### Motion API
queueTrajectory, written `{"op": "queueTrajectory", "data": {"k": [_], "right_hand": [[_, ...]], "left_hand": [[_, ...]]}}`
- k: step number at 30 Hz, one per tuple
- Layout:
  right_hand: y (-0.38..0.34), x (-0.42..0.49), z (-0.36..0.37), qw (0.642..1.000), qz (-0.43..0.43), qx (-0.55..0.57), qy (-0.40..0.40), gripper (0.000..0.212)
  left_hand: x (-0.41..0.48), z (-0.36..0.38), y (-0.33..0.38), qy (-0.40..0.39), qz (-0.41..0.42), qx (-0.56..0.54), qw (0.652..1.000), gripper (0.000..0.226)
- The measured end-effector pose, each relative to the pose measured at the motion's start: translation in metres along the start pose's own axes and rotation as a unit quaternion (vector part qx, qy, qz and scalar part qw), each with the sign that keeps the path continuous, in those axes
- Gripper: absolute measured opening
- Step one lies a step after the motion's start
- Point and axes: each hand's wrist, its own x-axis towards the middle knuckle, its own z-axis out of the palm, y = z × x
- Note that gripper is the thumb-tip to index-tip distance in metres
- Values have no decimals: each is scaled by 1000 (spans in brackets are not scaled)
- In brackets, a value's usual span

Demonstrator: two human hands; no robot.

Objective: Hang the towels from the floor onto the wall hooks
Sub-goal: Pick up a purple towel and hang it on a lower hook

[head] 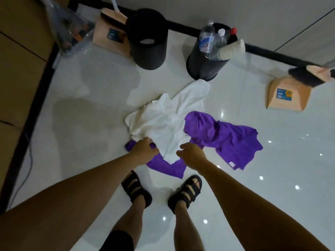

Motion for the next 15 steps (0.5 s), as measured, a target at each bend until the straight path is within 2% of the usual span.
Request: {"op": "queueTrajectory", "data": {"k": [3, 7, 9, 13, 15], "right_hand": [[70, 61, 49, 998, 29, -8, -54, 32], [149, 134, 115, 988, 150, 33, -33, 34], [180, 163, 144, 981, 182, 49, -53, 35], [216, 210, 189, 978, 192, 71, -26, 35], [223, 228, 206, 978, 192, 81, 9, 43]], "left_hand": [[72, 57, -23, 3, -30, 6, 1000, 54], [148, 123, -48, 14, -21, -23, 999, 47], [176, 145, -65, 18, -3, -24, 1000, 44], [211, 164, -96, 42, 25, -3, 999, 38], [221, 165, -109, 60, 31, 2, 998, 33]]}}
